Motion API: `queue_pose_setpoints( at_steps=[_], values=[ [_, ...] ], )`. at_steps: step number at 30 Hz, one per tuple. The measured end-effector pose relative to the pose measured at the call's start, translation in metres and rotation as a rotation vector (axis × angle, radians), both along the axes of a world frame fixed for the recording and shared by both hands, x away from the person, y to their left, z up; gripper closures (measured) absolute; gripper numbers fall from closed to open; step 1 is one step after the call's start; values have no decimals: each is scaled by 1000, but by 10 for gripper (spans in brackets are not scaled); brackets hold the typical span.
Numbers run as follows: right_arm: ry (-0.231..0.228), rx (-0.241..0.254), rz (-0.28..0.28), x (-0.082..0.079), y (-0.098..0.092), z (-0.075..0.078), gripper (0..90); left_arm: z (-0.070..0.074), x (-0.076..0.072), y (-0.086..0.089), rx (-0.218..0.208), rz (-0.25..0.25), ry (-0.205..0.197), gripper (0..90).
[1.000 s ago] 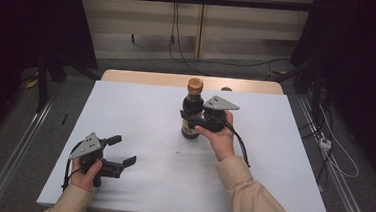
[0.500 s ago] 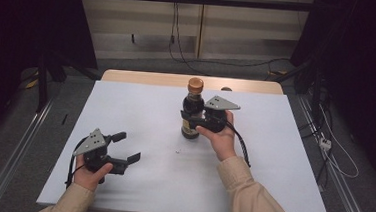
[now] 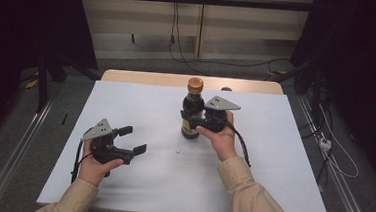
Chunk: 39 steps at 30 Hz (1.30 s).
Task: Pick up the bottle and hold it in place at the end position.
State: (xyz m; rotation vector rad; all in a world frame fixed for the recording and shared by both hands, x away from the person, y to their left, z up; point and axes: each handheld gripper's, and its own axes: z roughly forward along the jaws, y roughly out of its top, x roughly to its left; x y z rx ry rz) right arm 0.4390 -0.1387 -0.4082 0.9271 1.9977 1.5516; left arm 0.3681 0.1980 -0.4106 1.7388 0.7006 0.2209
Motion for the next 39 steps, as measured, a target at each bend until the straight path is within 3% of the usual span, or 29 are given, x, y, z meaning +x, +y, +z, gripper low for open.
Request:
queue_pose_setpoints(
  at_steps=[7,13,23,31,39],
  values=[
    [-3,9,-1,-1,-1,-1,297,10,7,-7,5,-13,-11,74],
    [4,11,6,0,-1,-1,298,17,13,-12,-18,-19,-14,82],
    [3,11,7,0,-1,-2,298,19,22,-24,10,-48,-3,95],
    [2,7,2,-1,-1,-2,297,29,30,-39,6,-101,0,118],
    [6,6,0,-1,0,-1,298,41,38,-48,16,-108,-3,130]
  ],
)
